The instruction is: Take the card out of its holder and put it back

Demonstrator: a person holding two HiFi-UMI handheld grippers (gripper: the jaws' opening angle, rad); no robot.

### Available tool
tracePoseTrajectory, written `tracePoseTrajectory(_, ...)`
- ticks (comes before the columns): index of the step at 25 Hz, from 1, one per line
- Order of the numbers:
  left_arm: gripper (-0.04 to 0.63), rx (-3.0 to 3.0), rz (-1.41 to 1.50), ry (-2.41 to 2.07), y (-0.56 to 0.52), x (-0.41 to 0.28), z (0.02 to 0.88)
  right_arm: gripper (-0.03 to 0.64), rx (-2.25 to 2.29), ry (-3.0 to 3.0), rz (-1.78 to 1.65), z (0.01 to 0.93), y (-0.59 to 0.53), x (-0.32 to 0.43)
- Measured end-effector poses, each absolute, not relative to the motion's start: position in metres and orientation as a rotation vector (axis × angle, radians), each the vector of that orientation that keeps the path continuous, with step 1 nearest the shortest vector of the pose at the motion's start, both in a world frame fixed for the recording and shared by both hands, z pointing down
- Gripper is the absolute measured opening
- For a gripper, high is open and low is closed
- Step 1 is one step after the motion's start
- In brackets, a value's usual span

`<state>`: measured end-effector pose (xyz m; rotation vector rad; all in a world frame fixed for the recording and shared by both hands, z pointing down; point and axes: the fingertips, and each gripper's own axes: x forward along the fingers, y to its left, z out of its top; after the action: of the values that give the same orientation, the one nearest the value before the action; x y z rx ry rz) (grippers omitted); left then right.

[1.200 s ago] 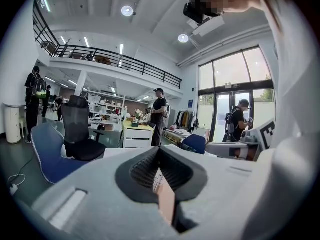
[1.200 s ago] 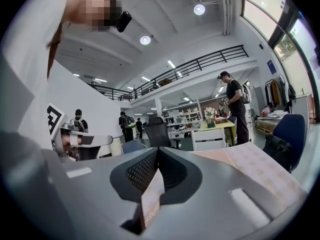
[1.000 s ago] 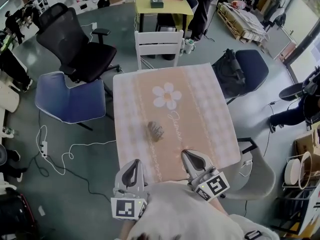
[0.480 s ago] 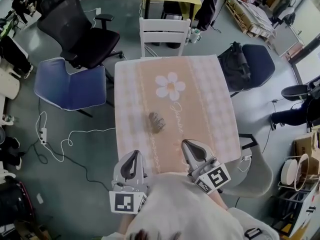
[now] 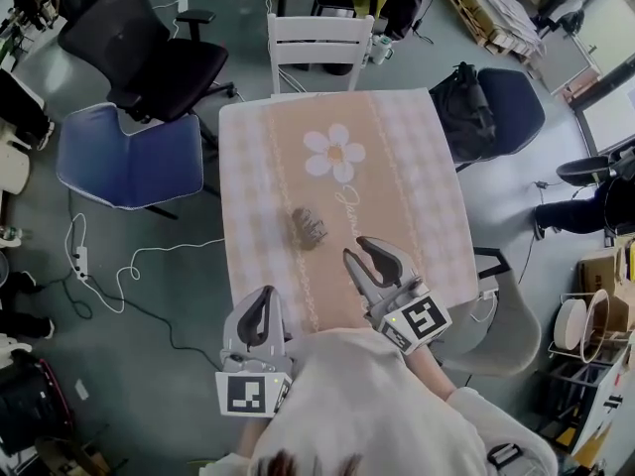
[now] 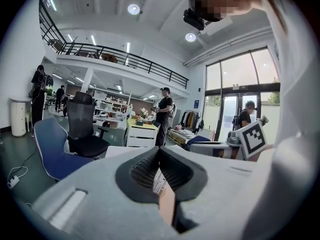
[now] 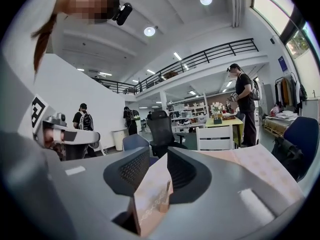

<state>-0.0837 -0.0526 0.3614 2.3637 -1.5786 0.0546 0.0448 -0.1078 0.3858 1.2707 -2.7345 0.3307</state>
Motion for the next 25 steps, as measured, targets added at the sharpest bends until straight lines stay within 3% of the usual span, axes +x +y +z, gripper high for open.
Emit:
tracePoseTrajectory(11,0.000,2.340,0.055,-1.591,-0.057,-0.091,0.363,0.176,1.212,-2.650,0.470,0.444,-0.158,0.023)
tracePoseTrajectory(20,0.000,2.337,0.057,-1.593,-0.057,-0.093,0.364,0.175,1.163,-2.539,0.550,0.496,-0.171,0.014)
tracePoseTrajectory(25,0.000,2.333,0.058,-1.588,-0.056,-0.093,0.364,0.141,1.155,-2.461,0.565,0.525,-0.175,0.009)
